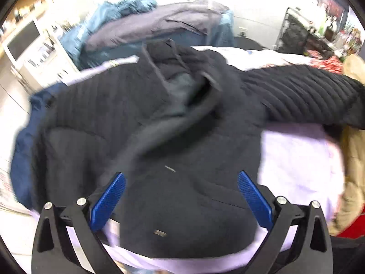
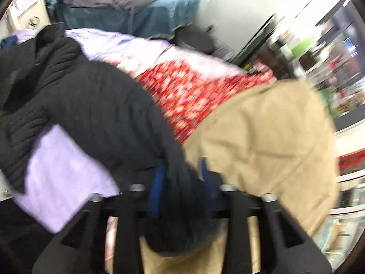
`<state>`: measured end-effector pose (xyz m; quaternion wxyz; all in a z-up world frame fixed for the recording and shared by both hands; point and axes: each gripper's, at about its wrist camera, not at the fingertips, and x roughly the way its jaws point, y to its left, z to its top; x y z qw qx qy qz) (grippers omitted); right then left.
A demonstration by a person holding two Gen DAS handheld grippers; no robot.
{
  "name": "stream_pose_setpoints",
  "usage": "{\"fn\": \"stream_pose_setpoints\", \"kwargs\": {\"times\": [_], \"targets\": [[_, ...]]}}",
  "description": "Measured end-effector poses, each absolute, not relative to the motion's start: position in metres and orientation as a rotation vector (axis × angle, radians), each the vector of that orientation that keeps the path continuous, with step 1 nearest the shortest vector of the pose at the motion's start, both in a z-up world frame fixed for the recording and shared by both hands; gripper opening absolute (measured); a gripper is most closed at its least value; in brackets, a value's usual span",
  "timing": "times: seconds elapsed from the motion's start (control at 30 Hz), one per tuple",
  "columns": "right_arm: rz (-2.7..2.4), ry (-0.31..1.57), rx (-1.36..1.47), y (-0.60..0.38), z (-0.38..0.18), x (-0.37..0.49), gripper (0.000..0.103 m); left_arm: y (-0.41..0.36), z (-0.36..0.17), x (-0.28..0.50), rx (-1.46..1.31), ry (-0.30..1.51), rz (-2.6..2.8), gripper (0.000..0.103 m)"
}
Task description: Fold large clothes
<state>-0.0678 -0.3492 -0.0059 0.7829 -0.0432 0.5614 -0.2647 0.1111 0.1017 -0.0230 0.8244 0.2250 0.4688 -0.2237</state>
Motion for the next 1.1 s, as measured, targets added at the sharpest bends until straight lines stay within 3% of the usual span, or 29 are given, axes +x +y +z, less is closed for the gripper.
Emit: {"fn": "stream_pose_setpoints", "kwargs": {"times": [0.07,0.13,0.2,0.4,0.47,0.57,0.63,0.67,0.73,0.87,0.97,1.07,1.1], "targets": [[-0.622,1.134,-0.149,-0.332,0.01,-0.063,0.073,0.108,-0.019,0.139,0.509,0.962,-0.425,0.097],[-0.61,1.046,-0.057,-0.318,0.029,-0.061,0.075,0.108,-0.018,0.177,0.498,0.964,-0.39,0.097],[-0.584,0.998,0.082,-0.31,0.04,-0.06,0.086,0.094,-0.026,0.219,0.472,1.0,-0.409,0.097],[-0.489,0.958,0.411,-0.25,0.023,-0.03,0.086,0.027,-0.117,0.284,0.592,1.08,-0.472,0.097],[-0.473,0.98,0.461,-0.219,0.017,-0.026,0.086,0.016,-0.148,0.297,0.624,1.131,-0.456,0.092],[-0.448,1.019,0.516,-0.178,-0.001,-0.016,0.086,0.009,-0.182,0.317,0.673,1.184,-0.463,0.065],[-0.435,1.032,0.526,-0.155,-0.012,-0.013,0.086,0.012,-0.185,0.329,0.703,1.175,-0.47,0.025],[-0.437,1.036,0.523,-0.147,-0.016,-0.009,0.086,0.016,-0.178,0.339,0.686,1.162,-0.478,0.016],[-0.416,1.055,0.507,-0.132,-0.024,0.004,0.085,0.025,-0.152,0.37,0.583,1.14,-0.494,0.01],[-0.346,1.043,0.458,-0.107,-0.036,0.048,0.079,0.024,-0.087,0.468,0.42,1.093,-0.49,0.009],[-0.271,1.009,0.365,-0.083,-0.04,0.105,0.079,0.001,-0.082,0.532,0.392,1.214,-0.559,0.012],[-0.172,0.987,0.221,-0.049,-0.043,0.172,0.079,-0.003,-0.099,0.562,0.348,1.32,-0.607,0.035],[-0.131,1.009,0.139,-0.032,-0.048,0.199,0.079,0.004,-0.097,0.563,0.31,1.317,-0.629,0.054]]}}
